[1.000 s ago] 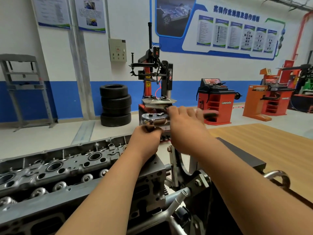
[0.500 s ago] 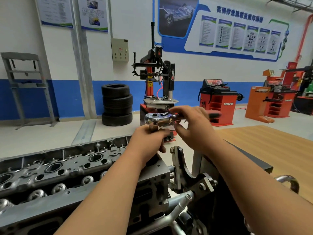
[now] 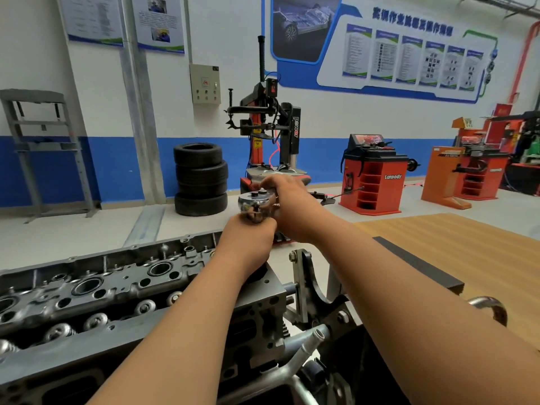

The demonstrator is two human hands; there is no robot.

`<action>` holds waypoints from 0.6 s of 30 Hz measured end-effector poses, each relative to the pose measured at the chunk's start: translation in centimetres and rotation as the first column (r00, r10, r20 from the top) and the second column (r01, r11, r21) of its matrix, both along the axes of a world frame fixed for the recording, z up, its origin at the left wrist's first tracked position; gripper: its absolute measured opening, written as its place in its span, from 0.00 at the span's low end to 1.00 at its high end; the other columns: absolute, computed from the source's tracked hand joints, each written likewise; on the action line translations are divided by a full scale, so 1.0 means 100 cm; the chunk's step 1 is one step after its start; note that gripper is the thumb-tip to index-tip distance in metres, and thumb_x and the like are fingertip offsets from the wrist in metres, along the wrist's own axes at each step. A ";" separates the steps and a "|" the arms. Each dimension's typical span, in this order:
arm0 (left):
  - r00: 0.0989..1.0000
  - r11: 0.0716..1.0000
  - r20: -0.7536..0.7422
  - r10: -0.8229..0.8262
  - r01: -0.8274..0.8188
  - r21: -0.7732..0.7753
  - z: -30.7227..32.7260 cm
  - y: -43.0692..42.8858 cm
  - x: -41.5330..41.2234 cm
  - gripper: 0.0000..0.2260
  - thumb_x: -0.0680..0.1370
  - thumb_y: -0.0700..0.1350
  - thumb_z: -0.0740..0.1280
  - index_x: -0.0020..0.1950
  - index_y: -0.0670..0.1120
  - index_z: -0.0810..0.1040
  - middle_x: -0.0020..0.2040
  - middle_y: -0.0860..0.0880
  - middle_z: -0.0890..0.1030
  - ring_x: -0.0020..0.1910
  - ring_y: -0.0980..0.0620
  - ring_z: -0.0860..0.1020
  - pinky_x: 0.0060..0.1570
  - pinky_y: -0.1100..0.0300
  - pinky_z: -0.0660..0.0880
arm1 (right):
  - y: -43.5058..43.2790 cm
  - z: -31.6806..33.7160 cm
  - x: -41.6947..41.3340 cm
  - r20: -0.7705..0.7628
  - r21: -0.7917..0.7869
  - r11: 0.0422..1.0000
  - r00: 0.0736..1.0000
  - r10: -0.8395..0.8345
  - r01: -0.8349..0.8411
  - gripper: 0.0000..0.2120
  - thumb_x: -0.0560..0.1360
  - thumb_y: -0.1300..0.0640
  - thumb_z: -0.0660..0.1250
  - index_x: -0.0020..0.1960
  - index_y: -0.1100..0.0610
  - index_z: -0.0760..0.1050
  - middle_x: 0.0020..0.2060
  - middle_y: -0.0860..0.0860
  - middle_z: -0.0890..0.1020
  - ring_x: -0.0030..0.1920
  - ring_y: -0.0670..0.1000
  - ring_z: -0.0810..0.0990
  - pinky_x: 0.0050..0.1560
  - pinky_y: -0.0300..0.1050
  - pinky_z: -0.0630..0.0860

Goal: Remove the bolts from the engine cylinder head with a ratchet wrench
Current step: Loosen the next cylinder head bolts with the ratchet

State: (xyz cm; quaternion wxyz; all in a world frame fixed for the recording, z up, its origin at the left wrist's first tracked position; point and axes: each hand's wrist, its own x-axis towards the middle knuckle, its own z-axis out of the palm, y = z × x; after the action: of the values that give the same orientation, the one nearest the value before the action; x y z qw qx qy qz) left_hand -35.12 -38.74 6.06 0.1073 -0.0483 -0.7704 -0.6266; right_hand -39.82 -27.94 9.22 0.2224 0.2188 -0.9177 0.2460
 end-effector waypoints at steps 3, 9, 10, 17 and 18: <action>1.000 0.999 0.005 0.031 -0.031 -0.010 -0.002 0.002 -0.002 0.20 0.75 0.40 0.62 0.21 0.47 0.73 0.19 0.53 0.68 0.27 0.48 0.66 0.35 0.55 0.65 | 0.016 -0.006 0.040 -0.068 -0.006 0.986 0.984 -0.165 0.165 0.23 0.75 0.62 0.61 0.69 0.52 0.63 0.65 0.51 0.67 0.66 0.51 0.59 0.66 0.46 0.61; 0.961 0.913 -0.270 0.055 -0.158 -0.376 0.002 0.001 0.002 0.09 0.78 0.38 0.55 0.39 0.45 0.67 0.45 0.45 0.80 0.43 0.46 0.74 0.40 0.61 0.62 | 0.015 -0.043 0.144 -0.464 0.130 0.920 0.842 -0.274 0.371 0.38 0.56 0.60 0.70 0.66 0.64 0.70 0.55 0.57 0.76 0.55 0.57 0.66 0.52 0.50 0.75; 0.957 0.888 -0.287 0.029 -0.156 -0.432 0.005 -0.001 0.003 0.08 0.79 0.38 0.55 0.42 0.45 0.68 0.48 0.46 0.80 0.45 0.47 0.74 0.40 0.62 0.61 | 0.011 -0.048 0.147 -0.533 0.133 0.911 0.803 -0.266 0.390 0.39 0.53 0.59 0.70 0.64 0.66 0.72 0.53 0.59 0.77 0.53 0.58 0.68 0.51 0.50 0.75; 0.999 0.999 -0.017 -0.036 0.036 0.014 -0.005 -0.001 0.000 0.10 0.76 0.42 0.65 0.35 0.46 0.75 0.25 0.49 0.71 0.26 0.48 0.69 0.34 0.55 0.68 | 0.035 -0.019 0.071 -0.199 -0.136 0.983 0.969 -0.147 0.121 0.19 0.72 0.62 0.65 0.62 0.51 0.72 0.51 0.44 0.71 0.57 0.47 0.63 0.57 0.39 0.65; 0.998 0.998 -0.027 -0.061 0.061 0.015 -0.006 -0.003 0.000 0.10 0.76 0.42 0.66 0.34 0.47 0.75 0.24 0.49 0.71 0.24 0.49 0.70 0.32 0.57 0.70 | 0.035 -0.013 0.054 -0.174 -0.148 0.987 0.980 -0.094 0.069 0.14 0.73 0.62 0.65 0.56 0.50 0.73 0.48 0.43 0.71 0.54 0.46 0.65 0.55 0.38 0.64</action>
State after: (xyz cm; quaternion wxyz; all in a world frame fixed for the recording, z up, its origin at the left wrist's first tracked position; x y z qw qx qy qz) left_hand -35.08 -39.02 5.43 0.0986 -0.0791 -0.7620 -0.6351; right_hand -34.44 -24.46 7.89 0.3295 0.1860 -0.8822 0.2803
